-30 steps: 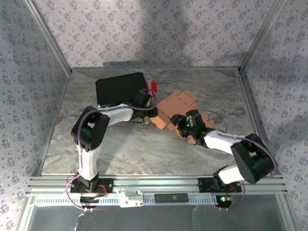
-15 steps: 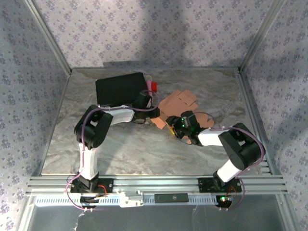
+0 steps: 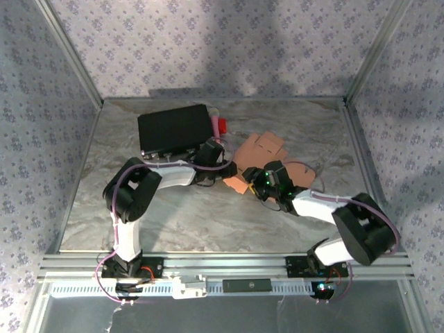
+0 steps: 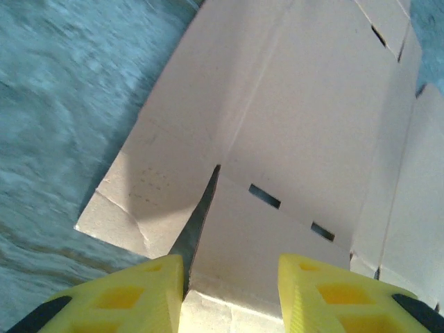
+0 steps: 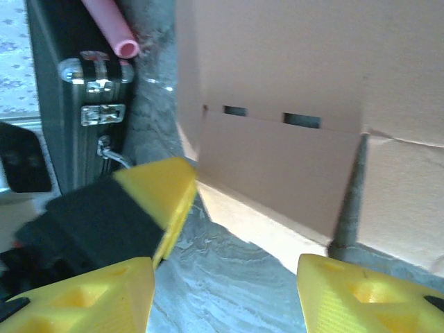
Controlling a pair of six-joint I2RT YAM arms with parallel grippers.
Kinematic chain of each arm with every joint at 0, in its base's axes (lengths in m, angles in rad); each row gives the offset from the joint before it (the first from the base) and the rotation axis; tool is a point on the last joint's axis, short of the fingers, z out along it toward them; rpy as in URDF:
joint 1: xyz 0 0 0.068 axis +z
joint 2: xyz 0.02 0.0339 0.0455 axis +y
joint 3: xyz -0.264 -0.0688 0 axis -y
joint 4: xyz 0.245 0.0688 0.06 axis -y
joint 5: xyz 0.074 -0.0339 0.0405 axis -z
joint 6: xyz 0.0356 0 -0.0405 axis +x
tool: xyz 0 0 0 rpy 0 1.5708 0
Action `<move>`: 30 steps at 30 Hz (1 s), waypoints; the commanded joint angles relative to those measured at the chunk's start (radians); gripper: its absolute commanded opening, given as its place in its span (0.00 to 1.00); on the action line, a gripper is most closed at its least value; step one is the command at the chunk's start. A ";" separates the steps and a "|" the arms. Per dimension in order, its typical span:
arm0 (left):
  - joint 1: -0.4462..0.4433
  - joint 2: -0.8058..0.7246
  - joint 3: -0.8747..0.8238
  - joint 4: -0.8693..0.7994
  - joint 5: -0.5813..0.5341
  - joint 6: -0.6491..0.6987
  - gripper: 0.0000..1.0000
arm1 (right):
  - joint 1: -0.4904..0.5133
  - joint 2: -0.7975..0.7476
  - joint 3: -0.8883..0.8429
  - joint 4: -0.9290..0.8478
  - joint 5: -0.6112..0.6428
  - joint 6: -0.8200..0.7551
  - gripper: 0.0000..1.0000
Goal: Fold the paper box
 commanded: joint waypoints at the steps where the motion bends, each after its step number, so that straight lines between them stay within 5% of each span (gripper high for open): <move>1: -0.025 -0.035 -0.035 0.059 -0.006 -0.048 0.41 | -0.038 -0.053 -0.050 -0.124 0.024 -0.072 0.59; 30: -0.054 -0.002 -0.027 0.060 0.011 -0.066 0.39 | -0.072 0.096 -0.040 0.040 -0.119 -0.107 0.53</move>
